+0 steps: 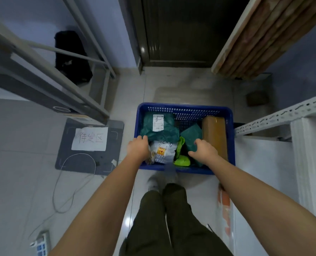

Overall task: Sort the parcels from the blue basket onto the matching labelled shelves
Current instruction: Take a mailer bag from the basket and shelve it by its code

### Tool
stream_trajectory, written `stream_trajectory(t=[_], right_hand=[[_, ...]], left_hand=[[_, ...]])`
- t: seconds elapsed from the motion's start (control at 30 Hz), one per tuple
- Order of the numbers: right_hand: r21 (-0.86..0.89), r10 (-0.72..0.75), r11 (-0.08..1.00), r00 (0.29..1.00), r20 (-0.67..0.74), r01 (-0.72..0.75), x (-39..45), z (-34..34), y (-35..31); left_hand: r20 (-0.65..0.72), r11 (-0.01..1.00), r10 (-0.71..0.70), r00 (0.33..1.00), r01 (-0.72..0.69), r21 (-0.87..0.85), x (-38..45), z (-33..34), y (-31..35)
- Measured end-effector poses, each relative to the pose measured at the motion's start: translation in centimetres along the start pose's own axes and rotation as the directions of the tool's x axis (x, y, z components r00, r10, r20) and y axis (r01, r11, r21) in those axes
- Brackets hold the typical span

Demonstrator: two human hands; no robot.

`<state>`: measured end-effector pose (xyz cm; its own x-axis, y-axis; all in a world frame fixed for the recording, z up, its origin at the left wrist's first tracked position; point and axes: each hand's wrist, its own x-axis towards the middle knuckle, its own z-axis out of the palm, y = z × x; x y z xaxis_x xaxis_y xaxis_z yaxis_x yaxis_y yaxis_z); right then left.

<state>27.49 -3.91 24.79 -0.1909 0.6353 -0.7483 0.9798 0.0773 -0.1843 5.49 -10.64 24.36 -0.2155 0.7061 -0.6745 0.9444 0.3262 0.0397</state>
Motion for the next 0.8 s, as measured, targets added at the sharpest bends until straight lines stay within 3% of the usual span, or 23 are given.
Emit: stream_trajectory(t=[0.2,0.33,0.43,0.6,0.8], right_hand=[[0.205,0.052,0.977,0.998,0.035,-0.058,12.7,3.2,-0.4],[0.468,0.151,0.863,0.981,0.119,-0.190,21.9,9.6,0.8],[0.575,0.178,0.785,0.973,0.148,-0.231,27.7,13.9,1.2],[0.550,0.149,0.819,0.986,0.074,-0.165,35.2,18.7,1.3],[0.775,0.237,0.566,0.956,0.173,-0.281,39.6,20.9,-1.4]], left_hand=[[0.113,1.000,0.014,0.994,-0.017,0.019,12.5,4.2,0.1],[0.141,1.000,0.019,0.990,-0.018,-0.013,21.9,9.8,-0.8],[0.091,0.993,-0.017,0.996,0.028,-0.118,28.4,13.4,-2.0],[-0.028,0.981,-0.107,0.994,0.101,-0.166,35.4,19.4,-2.5],[-0.122,0.921,-0.332,0.935,0.293,-0.257,37.2,23.6,-2.4]])
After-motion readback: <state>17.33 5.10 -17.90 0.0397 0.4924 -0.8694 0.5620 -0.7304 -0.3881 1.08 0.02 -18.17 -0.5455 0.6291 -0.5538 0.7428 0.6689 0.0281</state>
